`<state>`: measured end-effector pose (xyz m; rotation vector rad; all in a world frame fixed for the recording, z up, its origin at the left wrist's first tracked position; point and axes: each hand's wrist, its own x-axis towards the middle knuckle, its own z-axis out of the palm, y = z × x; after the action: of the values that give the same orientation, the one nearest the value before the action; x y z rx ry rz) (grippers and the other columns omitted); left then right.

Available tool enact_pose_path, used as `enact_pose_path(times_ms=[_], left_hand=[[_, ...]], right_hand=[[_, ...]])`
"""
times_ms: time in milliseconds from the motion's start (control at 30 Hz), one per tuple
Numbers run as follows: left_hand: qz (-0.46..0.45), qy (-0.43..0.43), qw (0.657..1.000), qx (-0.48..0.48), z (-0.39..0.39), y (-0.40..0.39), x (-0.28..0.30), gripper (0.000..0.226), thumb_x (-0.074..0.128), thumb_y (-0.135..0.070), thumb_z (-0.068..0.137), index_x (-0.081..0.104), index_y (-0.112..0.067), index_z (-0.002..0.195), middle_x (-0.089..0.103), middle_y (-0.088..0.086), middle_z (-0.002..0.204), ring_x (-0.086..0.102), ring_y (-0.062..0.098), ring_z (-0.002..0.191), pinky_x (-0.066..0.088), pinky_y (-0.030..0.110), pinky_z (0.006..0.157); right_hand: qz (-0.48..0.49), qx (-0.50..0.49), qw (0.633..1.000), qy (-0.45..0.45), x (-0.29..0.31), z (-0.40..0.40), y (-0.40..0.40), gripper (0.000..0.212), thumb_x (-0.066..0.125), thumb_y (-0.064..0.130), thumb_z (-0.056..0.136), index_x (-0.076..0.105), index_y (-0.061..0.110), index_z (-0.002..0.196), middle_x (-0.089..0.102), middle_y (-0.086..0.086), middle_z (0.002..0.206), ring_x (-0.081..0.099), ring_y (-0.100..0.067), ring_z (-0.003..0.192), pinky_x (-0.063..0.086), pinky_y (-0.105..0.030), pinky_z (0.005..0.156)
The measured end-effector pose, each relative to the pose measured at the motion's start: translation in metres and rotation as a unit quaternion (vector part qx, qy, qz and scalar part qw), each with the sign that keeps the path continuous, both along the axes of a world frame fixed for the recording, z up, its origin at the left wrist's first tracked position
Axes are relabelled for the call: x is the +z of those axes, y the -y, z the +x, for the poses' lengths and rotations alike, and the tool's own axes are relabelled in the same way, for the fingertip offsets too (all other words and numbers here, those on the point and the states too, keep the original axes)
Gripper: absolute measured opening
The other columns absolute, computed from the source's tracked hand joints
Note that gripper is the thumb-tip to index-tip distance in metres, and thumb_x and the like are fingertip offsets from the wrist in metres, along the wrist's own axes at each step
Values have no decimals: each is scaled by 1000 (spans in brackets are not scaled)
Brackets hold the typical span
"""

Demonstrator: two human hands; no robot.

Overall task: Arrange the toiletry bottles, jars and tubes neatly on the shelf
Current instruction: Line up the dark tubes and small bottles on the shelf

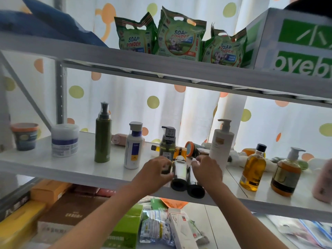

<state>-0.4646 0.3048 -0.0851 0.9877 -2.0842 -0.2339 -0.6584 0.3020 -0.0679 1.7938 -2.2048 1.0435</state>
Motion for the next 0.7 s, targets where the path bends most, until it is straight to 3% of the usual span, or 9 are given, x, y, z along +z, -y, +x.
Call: enact_pose_path(times_ms=[133,233,400,567,700], left_hand=[[-29,-29,999,25,32,2,50,27,66,-26,88,63,-22,114,60,-13,112,57,-2,91,49,12,76],[-40,-52,997,48,56,14,89,23,64,-25,89,63,-23,112,60,-11,111,60,5,92,44,6,71],[-47,-8,994,98,94,54,140,21,60,-27,92,66,-19,110,63,-4,113,60,16,99,49,29,86],[-15,72,990,119,112,106,158,24,49,-23,97,68,-10,105,67,1,109,58,18,98,43,28,83],[53,93,984,140,116,163,156,39,42,-35,96,63,-1,94,67,13,105,58,26,93,46,41,85]], right_hand=[[-49,60,996,33,37,11,16,27,52,34,94,71,16,100,72,1,94,64,-14,81,52,-28,74],[-83,83,991,63,62,20,30,27,52,36,94,70,17,97,69,4,91,61,-15,82,46,-28,73],[-100,134,977,130,94,30,56,24,55,33,94,70,16,88,68,1,83,61,-19,79,39,-28,70],[-82,199,961,174,105,28,103,21,59,34,93,71,17,93,71,-1,99,62,-16,88,43,-28,79],[21,231,957,176,111,29,144,30,56,32,95,70,10,109,69,-9,112,57,-13,91,42,-27,81]])
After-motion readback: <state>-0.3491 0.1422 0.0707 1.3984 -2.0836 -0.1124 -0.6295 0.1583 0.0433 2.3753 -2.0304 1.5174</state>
